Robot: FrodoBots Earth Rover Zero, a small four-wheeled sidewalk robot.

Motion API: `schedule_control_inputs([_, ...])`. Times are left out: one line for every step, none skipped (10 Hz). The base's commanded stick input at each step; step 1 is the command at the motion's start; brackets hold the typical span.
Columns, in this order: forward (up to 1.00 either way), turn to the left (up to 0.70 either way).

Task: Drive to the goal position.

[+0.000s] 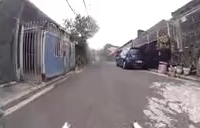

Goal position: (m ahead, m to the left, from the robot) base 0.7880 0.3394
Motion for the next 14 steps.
schedule_control_inputs([0.7,0.0])
schedule_control_inputs([0.7,0.0])
schedule_control_inputs([0.7,0.0])
schedule_control_inputs([0.7,0.0])
schedule_control_inputs([0.7,0.0])
schedule_control_inputs([0.7,0.0])
schedule_control_inputs([0.7,0.0])
schedule_control_inputs([0.7,0.0])
schedule_control_inputs([0.7,0.0])
schedule_control_inputs([0.7,0.0])
schedule_control_inputs([0.7,0.0])
schedule_control_inputs([0.7,0.0])
schedule_control_inputs([0.7,0.0])
schedule_control_inputs([0.7,0.0])
